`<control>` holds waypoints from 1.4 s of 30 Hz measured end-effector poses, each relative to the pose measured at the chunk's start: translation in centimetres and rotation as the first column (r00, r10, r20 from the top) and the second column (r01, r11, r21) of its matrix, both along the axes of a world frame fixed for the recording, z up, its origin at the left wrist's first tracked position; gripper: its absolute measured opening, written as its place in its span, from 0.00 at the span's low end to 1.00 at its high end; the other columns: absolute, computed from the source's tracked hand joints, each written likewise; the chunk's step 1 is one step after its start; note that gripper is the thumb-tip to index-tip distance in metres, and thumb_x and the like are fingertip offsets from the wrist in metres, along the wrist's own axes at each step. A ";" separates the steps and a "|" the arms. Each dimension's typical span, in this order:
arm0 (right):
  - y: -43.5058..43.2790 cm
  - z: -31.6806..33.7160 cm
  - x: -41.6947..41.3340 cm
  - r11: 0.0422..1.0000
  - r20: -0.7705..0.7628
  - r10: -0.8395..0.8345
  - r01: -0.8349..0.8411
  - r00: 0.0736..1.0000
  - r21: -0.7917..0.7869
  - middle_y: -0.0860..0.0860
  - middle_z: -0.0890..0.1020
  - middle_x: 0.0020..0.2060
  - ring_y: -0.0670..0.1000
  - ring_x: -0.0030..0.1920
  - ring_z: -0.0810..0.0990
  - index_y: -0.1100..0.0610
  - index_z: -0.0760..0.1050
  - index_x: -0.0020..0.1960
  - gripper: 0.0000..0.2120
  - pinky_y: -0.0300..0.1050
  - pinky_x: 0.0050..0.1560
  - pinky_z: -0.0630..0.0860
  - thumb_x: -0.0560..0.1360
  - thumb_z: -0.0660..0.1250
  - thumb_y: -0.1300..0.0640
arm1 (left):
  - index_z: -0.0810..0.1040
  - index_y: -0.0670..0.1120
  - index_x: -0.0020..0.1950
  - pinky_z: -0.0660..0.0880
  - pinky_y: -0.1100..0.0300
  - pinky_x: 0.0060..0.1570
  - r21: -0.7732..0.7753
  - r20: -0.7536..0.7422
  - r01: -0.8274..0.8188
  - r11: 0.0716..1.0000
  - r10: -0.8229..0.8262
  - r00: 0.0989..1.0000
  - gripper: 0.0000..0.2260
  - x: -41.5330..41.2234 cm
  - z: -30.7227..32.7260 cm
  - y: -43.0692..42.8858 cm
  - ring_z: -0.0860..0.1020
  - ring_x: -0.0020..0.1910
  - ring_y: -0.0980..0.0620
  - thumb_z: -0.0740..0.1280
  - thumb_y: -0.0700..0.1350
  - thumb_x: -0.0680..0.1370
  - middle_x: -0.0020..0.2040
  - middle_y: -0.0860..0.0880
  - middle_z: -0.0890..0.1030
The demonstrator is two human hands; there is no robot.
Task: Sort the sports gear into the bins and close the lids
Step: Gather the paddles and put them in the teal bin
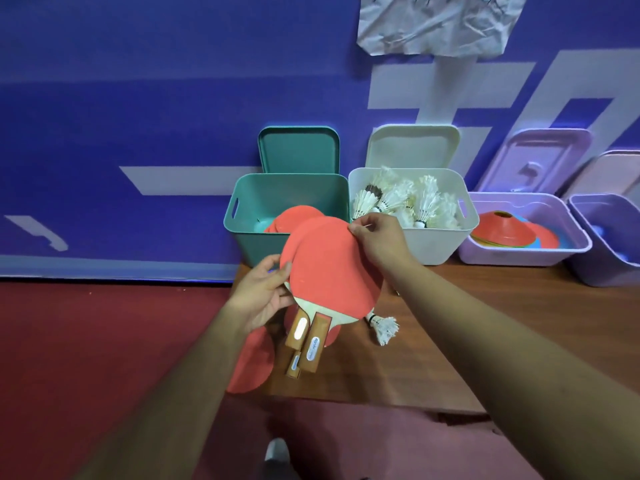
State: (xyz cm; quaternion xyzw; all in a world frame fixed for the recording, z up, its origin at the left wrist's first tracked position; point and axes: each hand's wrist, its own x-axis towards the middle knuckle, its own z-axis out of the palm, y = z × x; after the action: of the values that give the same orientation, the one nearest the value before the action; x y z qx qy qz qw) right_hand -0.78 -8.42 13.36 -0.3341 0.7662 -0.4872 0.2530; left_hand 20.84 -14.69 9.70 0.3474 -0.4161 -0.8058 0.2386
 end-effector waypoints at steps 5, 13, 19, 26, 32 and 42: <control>-2.4 0.2 1.3 1.000 -0.148 -0.005 0.006 0.989 0.010 0.54 0.80 0.48 0.54 0.53 0.78 0.58 0.78 0.55 0.12 0.48 0.57 0.74 0.74 0.71 0.53 | 0.74 0.38 0.61 0.82 0.48 0.45 -0.074 0.034 -0.089 0.993 0.092 0.995 0.11 0.0 0.8 -1.6 0.82 0.44 0.46 0.65 0.36 0.78 0.51 0.40 0.82; -7.4 -0.9 2.5 0.980 0.280 0.114 -0.155 0.953 0.127 0.50 0.83 0.42 0.49 0.41 0.82 0.55 0.77 0.47 0.09 0.41 0.41 0.77 0.74 0.72 0.51 | 0.71 0.41 0.63 0.80 0.42 0.50 0.128 -0.152 -0.406 0.905 0.423 0.894 0.13 -2.9 -0.1 -9.6 0.81 0.58 0.42 0.63 0.33 0.79 0.63 0.39 0.79; -13.9 -2.9 -0.1 0.980 0.339 0.068 -0.127 0.938 0.154 0.50 0.83 0.38 0.40 0.29 0.79 0.57 0.78 0.50 0.07 0.34 0.30 0.73 0.73 0.73 0.60 | 0.65 0.45 0.69 0.79 0.39 0.51 0.223 -0.118 -0.316 0.922 0.348 0.930 0.24 -5.2 -1.7 -17.2 0.79 0.60 0.38 0.63 0.27 0.76 0.63 0.39 0.78; -20.1 -5.4 -2.1 0.962 0.446 0.094 -0.197 0.890 0.191 0.51 0.85 0.47 0.51 0.48 0.83 0.54 0.77 0.47 0.07 0.47 0.55 0.78 0.76 0.69 0.65 | 0.69 0.45 0.58 0.78 0.45 0.57 0.134 0.140 -0.065 0.989 0.046 0.989 0.15 -6.4 -4.4 -26.1 0.82 0.55 0.41 0.68 0.33 0.76 0.59 0.39 0.81; -22.9 -6.8 -3.6 0.893 0.293 0.172 -0.275 0.940 0.356 0.46 0.80 0.39 0.47 0.41 0.79 0.55 0.76 0.47 0.09 0.36 0.41 0.75 0.74 0.68 0.68 | 0.65 0.41 0.72 0.76 0.52 0.60 0.049 0.406 -0.057 0.997 0.033 0.913 0.27 -7.7 -9.0 -30.7 0.80 0.56 0.45 0.71 0.37 0.76 0.63 0.41 0.79; -23.8 -12.4 -4.3 0.793 -0.077 0.238 -0.148 0.968 0.591 0.58 0.82 0.45 0.58 0.47 0.79 0.61 0.76 0.46 0.07 0.45 0.43 0.72 0.70 0.72 0.62 | 0.70 0.49 0.54 0.79 0.42 0.54 -0.122 0.675 0.132 0.984 -0.015 0.738 0.19 -10.1 -15.3 -31.4 0.81 0.54 0.42 0.76 0.40 0.70 0.57 0.41 0.81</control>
State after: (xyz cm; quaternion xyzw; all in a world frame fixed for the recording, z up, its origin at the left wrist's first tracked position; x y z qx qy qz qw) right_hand -5.06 -32.26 1.01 -0.3525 0.8563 -0.1754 0.3342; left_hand 10.71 -46.12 -5.62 0.5768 -0.5511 -0.5991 0.0681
